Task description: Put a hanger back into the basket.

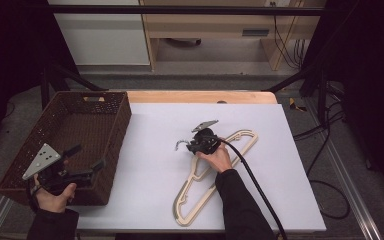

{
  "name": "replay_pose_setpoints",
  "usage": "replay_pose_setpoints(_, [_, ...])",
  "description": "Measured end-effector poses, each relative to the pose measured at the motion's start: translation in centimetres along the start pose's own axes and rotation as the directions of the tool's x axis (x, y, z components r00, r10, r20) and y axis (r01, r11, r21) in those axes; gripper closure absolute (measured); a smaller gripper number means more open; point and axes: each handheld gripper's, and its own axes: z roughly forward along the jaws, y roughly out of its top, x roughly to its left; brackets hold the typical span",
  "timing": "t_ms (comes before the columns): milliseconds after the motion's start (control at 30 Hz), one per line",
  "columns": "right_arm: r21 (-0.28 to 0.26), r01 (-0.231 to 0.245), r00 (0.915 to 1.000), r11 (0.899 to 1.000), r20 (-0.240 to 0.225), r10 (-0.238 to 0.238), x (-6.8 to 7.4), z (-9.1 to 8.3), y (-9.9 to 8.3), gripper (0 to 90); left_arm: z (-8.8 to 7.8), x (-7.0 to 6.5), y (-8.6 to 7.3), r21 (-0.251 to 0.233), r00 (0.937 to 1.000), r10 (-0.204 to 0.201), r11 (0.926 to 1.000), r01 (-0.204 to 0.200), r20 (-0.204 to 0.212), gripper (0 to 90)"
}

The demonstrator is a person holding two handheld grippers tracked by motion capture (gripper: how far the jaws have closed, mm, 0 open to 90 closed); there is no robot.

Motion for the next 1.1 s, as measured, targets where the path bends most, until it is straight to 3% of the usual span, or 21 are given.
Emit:
replay_pose_setpoints(133, [0.023,0.025,0.9996,0.999,-0.009,-0.025,-0.5,0.3,-0.3,79.1,0.1,0.0,-0.1,-0.001,1.0000,-0.005,1.0000,0.005,-0.002,3.1])
replay_pose_setpoints(300, [0.044,0.006,0.9997,0.999,-0.025,-0.005,-0.4,0.6,-0.4,85.1,0.1,0.0,-0.1,0.002,1.0000,-0.001,1.0000,0.001,0.000,3.1])
replay_pose_setpoints(367, [0.045,0.024,0.9993,0.999,-0.029,-0.022,-0.6,0.7,-0.5,86.1,0.2,0.0,-0.1,0.005,1.0000,-0.002,1.0000,0.002,0.001,3.1])
replay_pose_setpoints(433, [0.048,0.004,0.9993,0.999,-0.038,-0.002,-0.7,0.6,-0.5,87.5,0.2,0.0,-0.1,0.005,1.0000,-0.003,1.0000,0.003,-0.001,3.1])
replay_pose_setpoints(900, [0.013,0.002,0.9979,1.000,-0.065,-0.002,-1.1,0.0,-0.2,88.8,0.3,-0.1,-0.1,0.006,1.0000,-0.004,1.0000,0.004,-0.003,3.1])
replay_pose_setpoints(1000, [0.012,-0.026,0.9976,1.000,-0.064,0.027,-0.9,-0.5,0.0,88.9,0.3,-0.3,-0.1,0.007,1.0000,-0.003,1.0000,0.003,0.002,3.1])
replay_pose_setpoints(1033, [-0.002,0.000,0.9977,1.000,-0.067,0.000,-1.1,-0.6,0.0,89.0,0.4,-0.4,0.0,0.008,1.0000,-0.001,1.0000,0.001,0.007,3.1])
replay_pose_setpoints(1100, [-0.003,-0.002,0.9977,1.000,-0.067,0.002,-1.0,-1.0,0.1,89.1,0.5,-0.7,0.0,0.006,0.9999,-0.002,1.0000,0.002,0.014,3.1])
